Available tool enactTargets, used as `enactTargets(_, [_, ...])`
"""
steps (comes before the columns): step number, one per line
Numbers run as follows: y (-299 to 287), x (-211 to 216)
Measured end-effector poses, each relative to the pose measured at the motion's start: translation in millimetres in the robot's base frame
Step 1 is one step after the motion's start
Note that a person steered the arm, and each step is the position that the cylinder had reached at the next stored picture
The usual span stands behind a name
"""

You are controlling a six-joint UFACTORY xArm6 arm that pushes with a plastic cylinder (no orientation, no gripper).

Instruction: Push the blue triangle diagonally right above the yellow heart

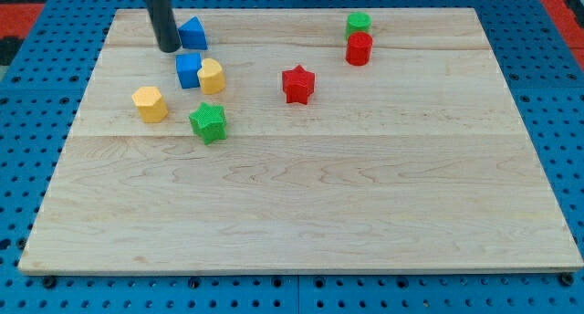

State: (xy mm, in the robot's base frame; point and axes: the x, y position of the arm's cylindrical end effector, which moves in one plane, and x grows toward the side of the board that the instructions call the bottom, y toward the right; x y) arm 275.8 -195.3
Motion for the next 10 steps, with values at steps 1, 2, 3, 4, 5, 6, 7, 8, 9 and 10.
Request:
enactTargets(1, [-15,-10])
enactTargets(2, [-15,-11])
enactTargets(3, [-15,-11])
enactTargets(4, [7,-19])
enactTargets(5, [35,-29])
enactTargets(6, [46,-33])
enactTargets(7, [47,-33])
enactTargets(8, [65,-33])
enactTargets(9, [80,-33])
enactTargets(10, [80,-36])
